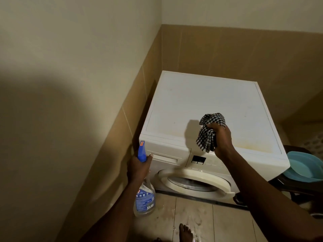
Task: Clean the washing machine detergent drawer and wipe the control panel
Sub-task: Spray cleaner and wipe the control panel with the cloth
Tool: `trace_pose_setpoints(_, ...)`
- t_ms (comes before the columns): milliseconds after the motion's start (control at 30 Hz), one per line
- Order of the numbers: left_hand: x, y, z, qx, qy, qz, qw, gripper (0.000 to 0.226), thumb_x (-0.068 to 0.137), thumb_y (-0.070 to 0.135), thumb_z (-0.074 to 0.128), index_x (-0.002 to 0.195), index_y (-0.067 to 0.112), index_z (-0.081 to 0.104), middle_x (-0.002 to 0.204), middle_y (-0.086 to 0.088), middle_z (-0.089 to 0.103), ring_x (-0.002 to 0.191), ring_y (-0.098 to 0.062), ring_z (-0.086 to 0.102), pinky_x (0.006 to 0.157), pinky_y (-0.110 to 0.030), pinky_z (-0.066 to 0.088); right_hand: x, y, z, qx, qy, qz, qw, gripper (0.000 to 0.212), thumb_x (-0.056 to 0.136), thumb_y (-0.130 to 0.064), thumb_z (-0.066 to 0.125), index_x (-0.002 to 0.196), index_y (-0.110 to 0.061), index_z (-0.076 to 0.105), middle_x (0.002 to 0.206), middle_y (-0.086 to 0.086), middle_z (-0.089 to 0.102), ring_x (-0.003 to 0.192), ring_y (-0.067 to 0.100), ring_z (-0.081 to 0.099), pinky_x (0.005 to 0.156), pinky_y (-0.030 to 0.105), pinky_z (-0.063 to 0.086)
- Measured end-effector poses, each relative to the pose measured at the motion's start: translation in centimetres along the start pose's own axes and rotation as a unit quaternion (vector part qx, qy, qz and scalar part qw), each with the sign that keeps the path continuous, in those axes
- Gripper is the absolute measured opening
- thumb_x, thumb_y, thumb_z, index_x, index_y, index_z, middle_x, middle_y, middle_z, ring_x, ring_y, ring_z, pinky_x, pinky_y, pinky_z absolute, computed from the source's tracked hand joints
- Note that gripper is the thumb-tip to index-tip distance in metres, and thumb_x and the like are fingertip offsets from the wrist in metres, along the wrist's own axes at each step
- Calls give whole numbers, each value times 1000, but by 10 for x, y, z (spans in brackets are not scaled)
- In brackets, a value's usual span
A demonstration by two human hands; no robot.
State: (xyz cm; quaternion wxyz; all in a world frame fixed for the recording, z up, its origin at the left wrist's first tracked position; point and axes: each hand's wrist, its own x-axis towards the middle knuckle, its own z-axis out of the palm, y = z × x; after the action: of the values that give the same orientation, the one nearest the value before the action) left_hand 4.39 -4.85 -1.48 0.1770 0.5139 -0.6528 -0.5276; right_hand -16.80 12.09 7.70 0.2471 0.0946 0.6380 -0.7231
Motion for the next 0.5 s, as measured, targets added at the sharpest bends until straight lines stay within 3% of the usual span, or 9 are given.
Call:
trace_pose_setpoints(67, 2, 5, 0, 4, 11, -3, 1000, 34, 83, 25, 76, 67, 18, 48, 50, -1, 54, 42, -19, 57, 58, -32, 52, 5, 0, 0, -2, 1, 7, 1000, 41, 76, -13, 65, 117, -17, 57, 110, 15, 67, 101, 36, 65, 75, 45, 56)
trace_pose_setpoints(167, 6, 11, 3, 4, -6, -2, 1000, 29, 85, 21, 75, 72, 13, 50, 52, -4, 55, 37, -13, 53, 46, -23, 46, 13, 0, -2, 3, 3, 9, 1000, 41, 75, -14, 65, 115, -16, 59, 109, 16, 68, 101, 37, 66, 78, 50, 55)
trace_pose_setpoints(233, 5, 13, 8, 16, -29, 7, 999, 25, 84, 21, 76, 77, 11, 54, 56, -6, 57, 43, -17, 55, 46, -23, 47, 17, -2, -3, 8, 2, 10, 1000, 41, 74, -13, 66, 114, -16, 59, 109, 17, 68, 101, 37, 66, 76, 48, 56)
trace_pose_setpoints(400, -4, 12, 30, 57, -81, -1, 995, 28, 80, 24, 80, 70, 20, 54, 53, 0, 55, 46, -20, 56, 55, -31, 51, 27, -6, -4, 15, -6, 6, 1000, 42, 73, -12, 67, 114, -14, 59, 111, 18, 68, 100, 37, 67, 70, 42, 55)
trace_pose_setpoints(500, -11, 11, 40, 52, -113, 7, 992, 24, 80, 23, 80, 77, 16, 58, 59, -2, 58, 48, -18, 58, 49, -27, 51, 33, -8, -5, 12, -8, 4, 1000, 41, 74, -12, 66, 114, -15, 60, 110, 17, 68, 100, 37, 67, 68, 39, 54)
